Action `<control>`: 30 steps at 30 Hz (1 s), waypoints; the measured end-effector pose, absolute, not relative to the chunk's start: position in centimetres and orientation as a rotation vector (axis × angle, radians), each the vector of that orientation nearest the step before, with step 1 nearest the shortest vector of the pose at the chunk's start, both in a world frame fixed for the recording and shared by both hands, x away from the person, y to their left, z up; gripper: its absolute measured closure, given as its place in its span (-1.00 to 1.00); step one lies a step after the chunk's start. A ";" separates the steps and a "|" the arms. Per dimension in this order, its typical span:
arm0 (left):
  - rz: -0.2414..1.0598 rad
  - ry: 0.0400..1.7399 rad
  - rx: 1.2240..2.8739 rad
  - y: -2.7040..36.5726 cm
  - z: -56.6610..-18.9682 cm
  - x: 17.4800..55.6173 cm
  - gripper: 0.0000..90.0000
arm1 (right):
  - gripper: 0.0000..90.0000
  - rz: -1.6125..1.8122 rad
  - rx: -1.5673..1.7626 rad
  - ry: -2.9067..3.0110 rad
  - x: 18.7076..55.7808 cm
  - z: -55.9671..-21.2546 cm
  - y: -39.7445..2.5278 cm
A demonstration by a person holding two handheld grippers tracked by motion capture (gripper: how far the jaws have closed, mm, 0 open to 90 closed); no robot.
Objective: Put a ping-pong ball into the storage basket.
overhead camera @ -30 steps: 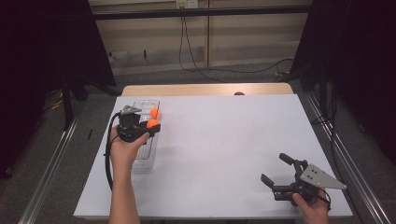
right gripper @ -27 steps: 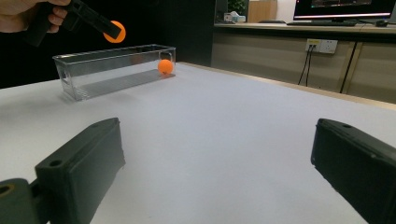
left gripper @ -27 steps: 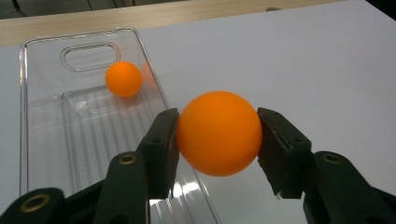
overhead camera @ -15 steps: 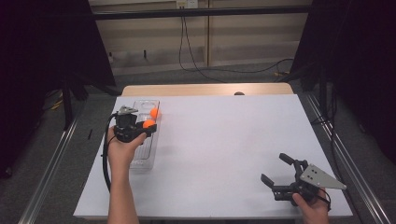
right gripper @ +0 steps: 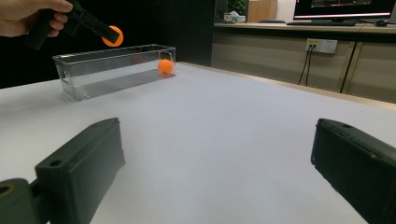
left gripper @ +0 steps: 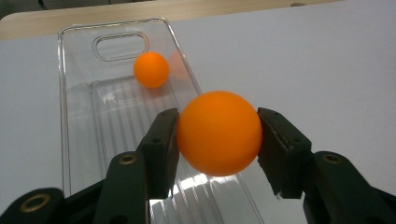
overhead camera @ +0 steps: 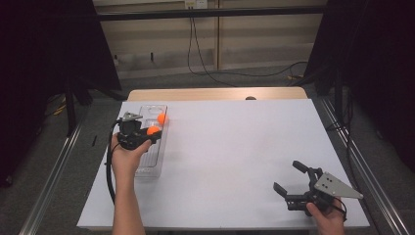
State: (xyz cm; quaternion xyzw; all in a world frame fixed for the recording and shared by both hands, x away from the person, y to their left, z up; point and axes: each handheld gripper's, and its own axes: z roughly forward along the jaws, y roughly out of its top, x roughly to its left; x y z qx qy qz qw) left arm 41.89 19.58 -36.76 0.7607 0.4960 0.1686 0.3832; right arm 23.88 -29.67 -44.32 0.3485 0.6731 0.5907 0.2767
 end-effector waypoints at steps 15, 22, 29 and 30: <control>0.447 1.305 1.946 20.1 -37.7 42.3 0.13 | -0.95 1.586 0.935 1.809 23.9 -44.3 -29.7; 0.464 1.317 1.947 20.3 -37.9 42.4 0.13 | -0.95 1.587 0.938 1.808 23.9 -44.3 -29.7; 0.464 1.336 1.938 20.5 -38.3 42.4 0.13 | -0.95 1.586 0.936 1.808 23.9 -44.3 -29.7; 0.465 1.335 1.939 20.5 -38.3 42.5 0.13 | -0.95 1.587 0.936 1.809 23.9 -44.3 -29.7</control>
